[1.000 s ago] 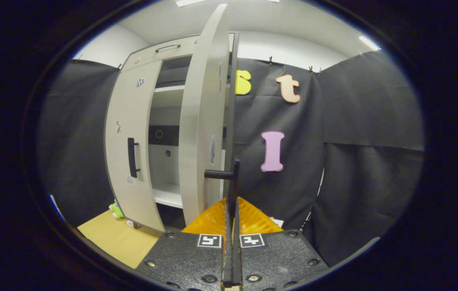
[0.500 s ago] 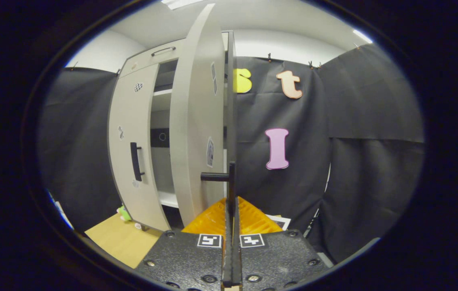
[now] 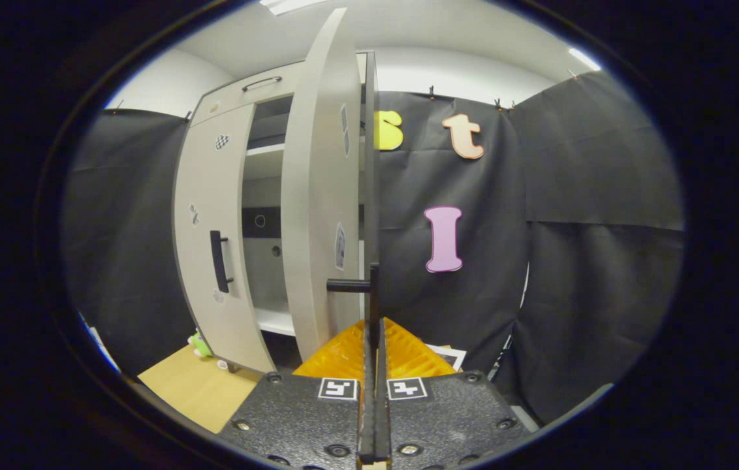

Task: Open the right door of the double-door shoe cabinet with the right hand, and open the left door with the left hand.

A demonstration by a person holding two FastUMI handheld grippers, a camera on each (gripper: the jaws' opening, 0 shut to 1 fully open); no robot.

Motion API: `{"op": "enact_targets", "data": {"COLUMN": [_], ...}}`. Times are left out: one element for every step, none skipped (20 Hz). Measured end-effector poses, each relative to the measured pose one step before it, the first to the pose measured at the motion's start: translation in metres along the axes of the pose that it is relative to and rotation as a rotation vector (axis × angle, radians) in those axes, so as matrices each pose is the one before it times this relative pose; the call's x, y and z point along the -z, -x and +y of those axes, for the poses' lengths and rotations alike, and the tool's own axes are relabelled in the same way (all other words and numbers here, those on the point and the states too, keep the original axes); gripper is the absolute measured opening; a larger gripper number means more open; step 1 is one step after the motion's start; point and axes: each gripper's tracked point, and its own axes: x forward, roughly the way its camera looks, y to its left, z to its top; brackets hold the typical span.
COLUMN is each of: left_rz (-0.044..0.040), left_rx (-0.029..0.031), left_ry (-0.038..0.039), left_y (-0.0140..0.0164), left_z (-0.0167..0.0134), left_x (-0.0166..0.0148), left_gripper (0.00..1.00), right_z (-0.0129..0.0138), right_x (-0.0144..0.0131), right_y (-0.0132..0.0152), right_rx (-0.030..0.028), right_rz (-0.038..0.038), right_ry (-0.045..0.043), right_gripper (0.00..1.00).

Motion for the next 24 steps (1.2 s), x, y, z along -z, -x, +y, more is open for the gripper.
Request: {"op": "enact_targets", "data": {"left_rz": [-0.00208, -0.00071, 0.00047, 0.0012, -0.00267, -0.0024, -0.00455, -0.00426, 0.0008, 0.00285, 0.00398, 0.00461, 0.00749, 0.00626, 0.00741, 0.00476, 0.00478, 0.00472, 0.00401, 0.00083, 0.00551, -0.00244, -0.00075, -0.00414], "left_rx": [0.00276, 0.00086, 0.00019, 0.00269, 0.0005, 0.00377, 0.00295, 0.00442, 0.00343, -0.00069, 0.00142, 0.00355, 0.01069, 0.0095, 0.00474, -0.00381, -0.00528, -0.00042, -0.00298, -0.00031, -0.00217, -0.00023, 0.00111, 0.00323], "left_ry": [0.00124, 0.00153, 0.00258, 0.00284, 0.00262, 0.00078, 0.00001, -0.00313, -0.00896, -0.00856, -0.00577, 0.00059, 0.00979, 0.00958, -0.00127, -0.00799, -0.00953, -0.00592, -0.00249, -0.00426, -0.00415, 0.00103, 0.00304, 0.0033], "left_y": [-0.0009, -0.00053, -0.00258, -0.00143, -0.00143, -0.00067, -0.00102, -0.00034, -0.00064, -0.00058, -0.00283, -0.00115, -0.00053, -0.00135, -0.0013, -0.00317, -0.00272, -0.00111, -0.00184, -0.00398, -0.00454, -0.00482, -0.00715, -0.00728], "left_z": [0.00469, 0.00432, 0.00281, 0.00321, 0.00403, 0.00408, 0.00271, 0.00348, 0.00222, 0.00395, 0.00303, 0.00401, 0.00115, 0.00218, 0.00259, 0.00325, 0.0046, 0.00285, 0.0022, 0.00147, 0.00367, 0.00234, 0.00195, 0.00109], "left_x": [0.00053, 0.00086, 0.00045, -0.00008, -0.00186, -0.00154, -0.00122, -0.0004, 0.00156, 0.00288, 0.00248, 0.00295, 0.00478, 0.00376, 0.00311, 0.00277, 0.00209, 0.00416, 0.00375, 0.00273, 0.00239, -0.00029, -0.00061, -0.00173], "left_gripper": [0.96, 0.96, 0.96, 0.96, 0.96, 0.96, 0.96, 0.96, 0.96, 0.96, 0.96, 0.96, 0.96, 0.96, 0.96, 0.96, 0.96, 0.96, 0.96, 0.96, 0.96, 0.96, 0.96, 0.96], "right_z": [-0.00052, -0.00009, -0.00155, -0.00589, -0.0048, -0.00082, 0.00036, 0.00398, 0.0096, 0.00744, 0.00742, 0.00728, 0.00801, 0.01118, 0.01008, 0.01018, 0.00837, 0.00503, 0.00592, 0.00241, 0.00213, 0.0024, 0.00277, 0.00166], "right_x": [-0.00359, -0.00297, -0.00244, -0.00412, -0.00404, -0.00548, -0.00445, -0.00391, 0.00189, 0.00128, 0.00198, 0.00275, 0.00632, 0.00741, 0.00904, 0.00555, 0.00766, 0.00754, 0.00596, 0.00491, 0.0014, 0.0013, 0.00239, 0.00071], "right_y": [0.00368, 0.00424, 0.00469, 0.00464, 0.00611, 0.00731, 0.00736, 0.00752, 0.00788, 0.00778, 0.00669, 0.00803, 0.00839, 0.00974, 0.01394, 0.00744, 0.0053, 0.00477, 0.00488, 0.003, 0.00245, 0.0017, 0.00095, 0.00118], "right_rx": [0.01102, 0.0106, 0.01393, 0.03626, 0.0251, 0.01183, 0.0038, -0.0088, -0.03125, -0.00868, -0.01565, 0.00326, 0.00129, -0.01334, -0.01394, -0.01079, -0.01128, -0.00383, -0.00852, 0.00477, 0.00322, 0.00254, 0.00038, 0.00281], "right_rz": [-0.00601, -0.00324, -0.00425, -0.0072, -0.0095, -0.00982, -0.01003, -0.00163, 0.00769, 0.00654, -0.00105, -0.00345, 0.00633, 0.00753, 0.00197, -0.00778, -0.00122, 0.00163, 0.00884, 0.00771, 0.00195, 0.00637, 0.00537, 0.00686], "right_ry": [0.00656, 0.00433, 0.00312, 0.00457, 0.00206, -0.00607, -0.01235, -0.01495, -0.00806, -0.00361, 0.00281, 0.00578, -0.00069, -0.00753, -0.00832, -0.00566, 0.01131, 0.01043, 0.01319, 0.01641, 0.00627, 0.00152, 0.00151, 0.00197], "right_gripper": [0.04, 0.04, 0.05, 0.06, 0.07, 0.08, 0.11, 0.11, 0.32, 0.53, 0.79, 0.83, 0.92, 0.94, 0.96, 0.97, 1.0, 0.98, 0.99, 0.99, 1.0, 1.0, 0.99, 0.99]}}
